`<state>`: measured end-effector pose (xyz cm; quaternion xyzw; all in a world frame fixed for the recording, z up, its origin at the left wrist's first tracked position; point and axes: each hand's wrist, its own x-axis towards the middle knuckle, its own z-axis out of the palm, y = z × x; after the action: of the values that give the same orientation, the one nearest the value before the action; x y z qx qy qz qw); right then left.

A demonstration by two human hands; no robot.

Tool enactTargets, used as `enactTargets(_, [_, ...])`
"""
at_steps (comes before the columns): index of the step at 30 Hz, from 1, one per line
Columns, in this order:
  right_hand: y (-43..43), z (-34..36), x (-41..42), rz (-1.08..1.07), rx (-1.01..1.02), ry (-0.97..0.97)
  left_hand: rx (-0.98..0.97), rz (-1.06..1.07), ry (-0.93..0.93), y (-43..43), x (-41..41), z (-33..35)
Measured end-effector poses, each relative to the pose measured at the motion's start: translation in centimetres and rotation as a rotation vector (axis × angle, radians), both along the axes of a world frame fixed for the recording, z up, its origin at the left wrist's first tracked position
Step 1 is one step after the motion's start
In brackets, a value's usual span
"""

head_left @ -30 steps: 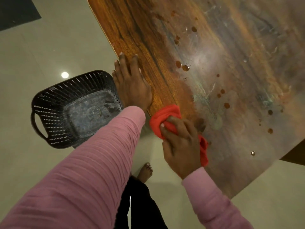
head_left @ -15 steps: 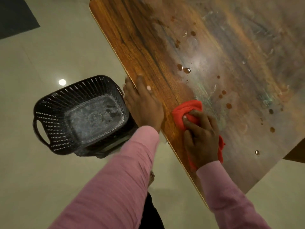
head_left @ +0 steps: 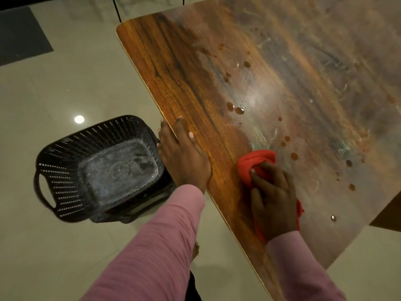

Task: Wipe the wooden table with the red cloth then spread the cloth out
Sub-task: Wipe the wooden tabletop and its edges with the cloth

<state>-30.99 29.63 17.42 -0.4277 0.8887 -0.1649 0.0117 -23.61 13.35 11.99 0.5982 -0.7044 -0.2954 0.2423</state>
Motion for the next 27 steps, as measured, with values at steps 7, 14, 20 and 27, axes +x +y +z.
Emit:
enactTargets(7, [2.4, -0.7, 4.0, 0.381, -0.041, -0.025, -0.018, 0.001, -0.011, 0.1, 0.1, 0.2])
enactTargets(14, [1.7, -0.8, 0.5, 0.113, -0.002, 0.028, -0.034, 0.013, -0.033, 0.2, -0.1, 0.1])
enactTargets(20, [1.6, -0.4, 0.9, 0.095, -0.008, 0.046, 0.025, 0.059, -0.015, 1.7, -0.3, 1.0])
enactTargets(27, [6.7, -0.4, 5.2, 0.326, -0.051, -0.008, 0.032, 0.017, 0.017, 7.1, 1.0, 1.1])
